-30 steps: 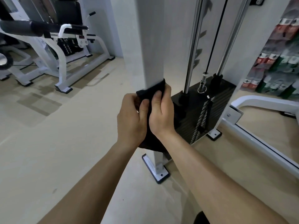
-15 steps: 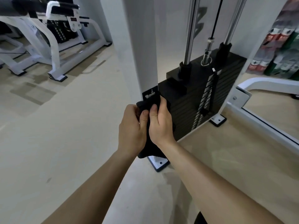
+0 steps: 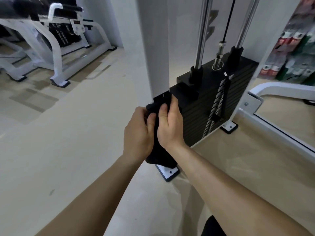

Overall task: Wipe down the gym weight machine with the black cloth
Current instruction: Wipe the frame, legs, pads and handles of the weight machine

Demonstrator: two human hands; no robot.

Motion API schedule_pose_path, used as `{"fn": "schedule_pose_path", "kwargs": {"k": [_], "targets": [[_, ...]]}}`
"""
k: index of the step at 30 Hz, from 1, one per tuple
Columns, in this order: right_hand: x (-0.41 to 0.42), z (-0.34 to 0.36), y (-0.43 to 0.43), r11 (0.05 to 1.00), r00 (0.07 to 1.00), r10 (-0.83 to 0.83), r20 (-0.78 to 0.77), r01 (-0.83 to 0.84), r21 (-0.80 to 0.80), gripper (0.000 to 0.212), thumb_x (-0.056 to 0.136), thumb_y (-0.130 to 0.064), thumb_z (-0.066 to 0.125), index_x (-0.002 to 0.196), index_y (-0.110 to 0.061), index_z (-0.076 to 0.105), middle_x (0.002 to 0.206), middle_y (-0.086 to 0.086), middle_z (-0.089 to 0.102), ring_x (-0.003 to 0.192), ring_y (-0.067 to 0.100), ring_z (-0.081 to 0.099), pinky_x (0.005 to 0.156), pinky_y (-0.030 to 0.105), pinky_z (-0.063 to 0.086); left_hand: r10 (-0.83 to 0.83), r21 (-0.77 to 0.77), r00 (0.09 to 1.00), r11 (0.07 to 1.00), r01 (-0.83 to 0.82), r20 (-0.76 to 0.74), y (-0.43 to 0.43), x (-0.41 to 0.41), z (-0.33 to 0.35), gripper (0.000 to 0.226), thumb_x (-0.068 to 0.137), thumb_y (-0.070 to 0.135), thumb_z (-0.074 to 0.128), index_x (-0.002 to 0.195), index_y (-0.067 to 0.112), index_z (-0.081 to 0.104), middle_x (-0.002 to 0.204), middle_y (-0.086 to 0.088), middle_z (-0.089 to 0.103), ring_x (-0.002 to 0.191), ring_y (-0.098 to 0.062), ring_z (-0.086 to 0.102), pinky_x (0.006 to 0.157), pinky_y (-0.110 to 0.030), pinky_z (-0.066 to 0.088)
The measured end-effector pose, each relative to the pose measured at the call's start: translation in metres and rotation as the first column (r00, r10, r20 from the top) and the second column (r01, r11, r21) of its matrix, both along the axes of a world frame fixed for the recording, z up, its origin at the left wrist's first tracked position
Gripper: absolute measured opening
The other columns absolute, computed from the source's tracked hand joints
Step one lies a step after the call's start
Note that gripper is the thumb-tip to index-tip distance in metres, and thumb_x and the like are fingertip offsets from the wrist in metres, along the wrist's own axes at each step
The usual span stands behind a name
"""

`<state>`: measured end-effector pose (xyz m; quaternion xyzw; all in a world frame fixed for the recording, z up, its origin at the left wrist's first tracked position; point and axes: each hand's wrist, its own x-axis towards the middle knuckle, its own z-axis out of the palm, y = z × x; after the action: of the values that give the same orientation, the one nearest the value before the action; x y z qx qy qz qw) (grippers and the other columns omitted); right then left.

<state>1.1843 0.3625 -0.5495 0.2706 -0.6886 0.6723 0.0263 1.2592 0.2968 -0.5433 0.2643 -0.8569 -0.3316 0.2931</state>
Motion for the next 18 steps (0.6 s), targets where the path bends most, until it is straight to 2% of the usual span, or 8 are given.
{"fn": "schedule_pose_path", "kwargs": {"k": [3,6,9,11,13,15,18], "targets": [[-0.009,-0.02,-0.003,1.0,0.999,0.011,-0.049,-0.012,-0.005,0.037,0.105,-0.024,0.038,0.136,-0.007,0.048,0.115,-0.006,0.061,0.105,0.012,0.061,0.088,0.015,0.046,0.015,-0.003,1.0,1.0,-0.015,0.025,0.001,0.0,-0.029,0.016,0.101,0.046,0.039,0.098,0.031,0.043,0.089,0.017,0.059,0.082,-0.005,0.06,0.067,-0.028,0.046],[-0.009,-0.054,-0.002,0.998,0.999,0.038,-0.01,-0.037,0.047,0.049,0.102,-0.041,0.03,0.13,-0.007,0.051,0.108,-0.003,0.065,0.098,0.013,0.064,0.083,0.023,0.049,0.019,0.031,0.997,0.999,-0.021,0.073,0.006,0.002,-0.056,0.012,0.101,0.043,0.044,0.098,0.031,0.044,0.091,0.016,0.06,0.082,-0.002,0.061,0.066,-0.026,0.046],[-0.005,-0.077,0.004,0.993,0.997,0.056,0.049,-0.06,0.104,0.049,0.101,-0.047,0.028,0.128,-0.016,0.053,0.105,-0.013,0.064,0.098,0.007,0.062,0.084,0.029,0.051,0.005,0.049,0.995,0.999,-0.01,0.101,0.006,0.002,-0.064,0.009,0.101,0.043,0.046,0.099,0.034,0.043,0.092,0.02,0.06,0.084,0.003,0.06,0.065,-0.02,0.041],[-0.007,-0.074,0.003,0.992,0.995,0.08,0.067,-0.086,0.089,0.047,0.101,-0.047,0.029,0.129,-0.017,0.052,0.107,-0.015,0.063,0.101,0.005,0.062,0.087,0.03,0.052,-0.001,0.042,0.997,0.999,-0.002,0.076,0.005,0.002,-0.059,0.005,0.102,0.039,0.046,0.101,0.035,0.043,0.092,0.023,0.059,0.085,0.008,0.059,0.066,-0.014,0.04],[-0.009,-0.06,-0.001,0.995,0.995,0.088,0.036,-0.089,0.038,0.048,0.101,-0.044,0.03,0.133,-0.012,0.048,0.115,-0.006,0.064,0.105,0.008,0.062,0.089,0.029,0.052,0.012,0.032,1.0,0.999,-0.013,0.021,0.003,-0.001,-0.052,0.003,0.103,0.038,0.045,0.102,0.035,0.043,0.09,0.025,0.058,0.086,0.013,0.057,0.069,-0.009,0.042],[-0.012,-0.052,-0.006,0.997,0.997,0.075,-0.019,-0.075,0.004,0.048,0.102,-0.038,0.032,0.138,-0.008,0.043,0.122,0.0,0.063,0.11,0.012,0.061,0.091,0.025,0.05,0.032,0.005,0.999,0.999,-0.032,-0.018,0.001,-0.003,-0.051,0.008,0.1,0.039,0.041,0.099,0.032,0.044,0.088,0.022,0.058,0.084,0.009,0.057,0.068,-0.01,0.041],[-0.014,-0.064,-0.004,0.996,0.993,0.084,-0.083,-0.082,0.033,0.048,0.102,-0.036,0.034,0.141,-0.008,0.04,0.124,-0.003,0.06,0.11,0.013,0.06,0.089,0.025,0.05,0.036,-0.029,0.998,0.999,-0.035,0.049,0.001,-0.002,-0.07,0.016,0.098,0.041,0.037,0.093,0.027,0.044,0.086,0.013,0.059,0.08,-0.005,0.058,0.065,-0.021,0.042]]}}
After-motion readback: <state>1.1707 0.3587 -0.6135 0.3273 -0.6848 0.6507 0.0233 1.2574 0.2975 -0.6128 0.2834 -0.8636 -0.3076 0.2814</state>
